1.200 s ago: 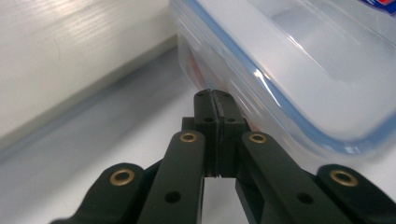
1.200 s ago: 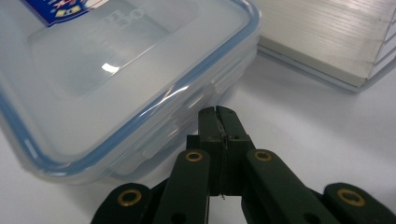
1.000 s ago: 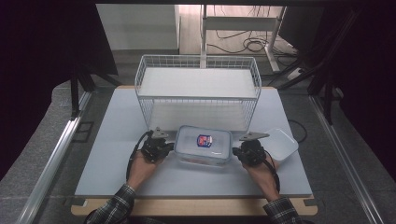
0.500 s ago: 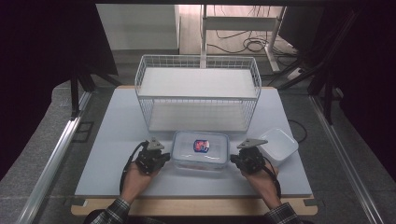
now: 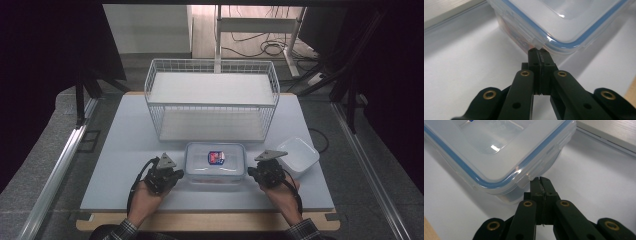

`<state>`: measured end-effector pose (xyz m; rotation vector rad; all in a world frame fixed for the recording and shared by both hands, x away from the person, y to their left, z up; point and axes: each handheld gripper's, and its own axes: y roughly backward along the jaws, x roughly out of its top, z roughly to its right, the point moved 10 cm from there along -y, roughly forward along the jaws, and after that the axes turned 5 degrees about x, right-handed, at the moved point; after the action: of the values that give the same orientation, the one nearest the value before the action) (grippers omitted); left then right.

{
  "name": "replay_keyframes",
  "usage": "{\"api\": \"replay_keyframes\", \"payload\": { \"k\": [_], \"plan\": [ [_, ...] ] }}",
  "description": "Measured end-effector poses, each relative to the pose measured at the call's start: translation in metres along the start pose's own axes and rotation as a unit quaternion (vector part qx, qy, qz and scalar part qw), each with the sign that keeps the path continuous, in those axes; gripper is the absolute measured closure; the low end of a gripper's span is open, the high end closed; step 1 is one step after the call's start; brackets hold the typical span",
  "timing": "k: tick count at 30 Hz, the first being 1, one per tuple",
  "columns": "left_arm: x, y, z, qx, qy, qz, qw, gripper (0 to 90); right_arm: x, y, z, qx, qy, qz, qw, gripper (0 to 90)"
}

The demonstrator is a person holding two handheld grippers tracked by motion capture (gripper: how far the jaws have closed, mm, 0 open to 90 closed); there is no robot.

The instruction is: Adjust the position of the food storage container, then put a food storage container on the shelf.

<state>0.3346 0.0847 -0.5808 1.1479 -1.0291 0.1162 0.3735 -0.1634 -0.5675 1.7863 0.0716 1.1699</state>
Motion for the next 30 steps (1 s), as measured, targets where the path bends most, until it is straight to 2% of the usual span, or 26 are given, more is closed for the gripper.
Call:
{"api": "replay_keyframes", "payload": {
  "k": [1, 2, 5, 10, 14, 16, 18, 20, 21, 26, 30],
  "plan": [
    [-0.001, 0.001, 0.0, -0.004, 0.004, 0.0, 1.0, 89.9, -0.001, 0.001, 0.0, 0.003, -0.003, -0.002, 1.0, 89.6],
    [-0.001, 0.003, -0.003, -0.001, 0.01, 0.0, 0.9999, 85.7, -0.001, 0.002, -0.001, 0.004, -0.004, -0.002, 1.0, 88.6],
    [-0.002, 0.007, -0.014, 0.019, 0.018, 0.003, 0.9996, 73.5, 0.0, 0.01, 0.004, -0.012, 0.0, 0.002, 0.9999, 83.1],
    [-0.003, 0.008, -0.027, 0.025, 0.036, 0.008, 0.999, 43.1, 0.003, 0.023, 0.011, -0.011, -0.01, 0.026, 0.9995, 64.0],
    [-0.003, 0.008, -0.033, 0.023, 0.032, 0.018, 0.9991, 24.9, 0.005, 0.03, 0.016, -0.015, -0.018, 0.039, 0.999, 48.8],
    [-0.002, 0.01, -0.035, 0.021, 0.038, 0.019, 0.9989, 17.6, 0.007, 0.033, 0.018, -0.013, -0.021, 0.047, 0.9986, 41.5],
    [0.0, 0.012, -0.037, 0.018, 0.039, 0.027, 0.9987, 14.3, 0.009, 0.036, 0.019, -0.009, -0.021, 0.056, 0.9982, 34.4],
    [0.002, 0.013, -0.037, 0.004, 0.047, 0.037, 0.9982, 12.8, 0.011, 0.038, 0.02, -0.007, -0.02, 0.063, 0.9978, 28.8],
    [0.003, 0.014, -0.038, 0.006, 0.048, 0.043, 0.9979, 12.5, 0.013, 0.039, 0.019, -0.004, -0.02, 0.067, 0.9976, 26.4],
    [0.008, 0.014, -0.043, 0.012, 0.031, 0.062, 0.9976, 12.6, 0.018, 0.037, 0.018, -0.002, -0.019, 0.078, 0.9967, 14.9],
    [0.011, 0.012, -0.042, -0.008, 0.036, 0.054, 0.9978, 14.2, 0.022, 0.036, 0.015, 0.005, -0.014, 0.084, 0.9963, 10.7]
  ]
}}
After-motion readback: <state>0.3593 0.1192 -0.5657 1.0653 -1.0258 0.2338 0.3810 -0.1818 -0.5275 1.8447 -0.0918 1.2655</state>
